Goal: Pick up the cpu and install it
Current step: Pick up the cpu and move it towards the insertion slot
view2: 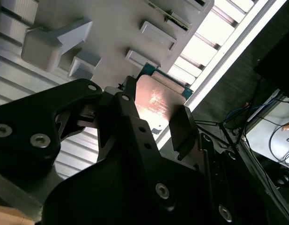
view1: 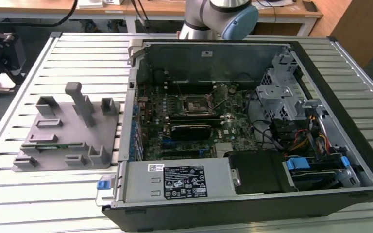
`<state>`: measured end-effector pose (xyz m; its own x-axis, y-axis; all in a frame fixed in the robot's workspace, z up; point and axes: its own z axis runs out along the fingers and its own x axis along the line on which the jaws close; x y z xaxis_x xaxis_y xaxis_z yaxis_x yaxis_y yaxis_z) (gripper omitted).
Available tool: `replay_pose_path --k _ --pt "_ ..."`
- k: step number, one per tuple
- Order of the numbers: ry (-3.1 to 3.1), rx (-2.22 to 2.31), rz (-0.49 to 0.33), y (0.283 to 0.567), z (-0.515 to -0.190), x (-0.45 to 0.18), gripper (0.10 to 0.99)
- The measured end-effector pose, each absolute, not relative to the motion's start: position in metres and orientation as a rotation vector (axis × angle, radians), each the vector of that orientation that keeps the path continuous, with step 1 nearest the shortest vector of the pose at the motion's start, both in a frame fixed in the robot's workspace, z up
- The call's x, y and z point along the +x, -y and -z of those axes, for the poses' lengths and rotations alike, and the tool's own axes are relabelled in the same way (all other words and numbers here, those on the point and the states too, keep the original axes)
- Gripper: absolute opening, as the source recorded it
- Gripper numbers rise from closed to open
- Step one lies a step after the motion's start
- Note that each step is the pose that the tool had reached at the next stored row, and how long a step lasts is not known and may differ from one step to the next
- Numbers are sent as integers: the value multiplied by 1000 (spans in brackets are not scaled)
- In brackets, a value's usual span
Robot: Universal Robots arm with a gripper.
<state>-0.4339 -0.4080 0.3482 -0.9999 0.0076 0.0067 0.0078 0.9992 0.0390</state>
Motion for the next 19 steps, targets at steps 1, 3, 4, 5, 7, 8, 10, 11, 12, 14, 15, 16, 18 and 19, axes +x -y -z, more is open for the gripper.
replay_pose_path --k 1,3,4,5,7,8,10,11,12,14,15,16,18,19 --pt "3134 -12 61 408 -351 -434 529" --pt "3134 -12 61 408 -358 -434 529" --pt "3134 -12 61 408 -362 -434 529" --pt "3134 -12 61 407 -365 -434 529" --pt "3134 -12 61 407 -372 -434 529" --pt "3134 -12 61 407 -376 -434 529" --pt "3134 -12 61 406 -382 -434 529" --pt "3134 -12 61 406 -384 -434 529" --pt "3134 -12 61 406 -386 -434 529" --pt "3135 -12 61 406 -386 -433 529" --pt "3134 -12 61 406 -387 -432 529" --pt "3135 -12 62 406 -387 -431 529" --pt "3134 -12 62 406 -387 -427 529" --pt "3134 -12 62 406 -387 -425 529"
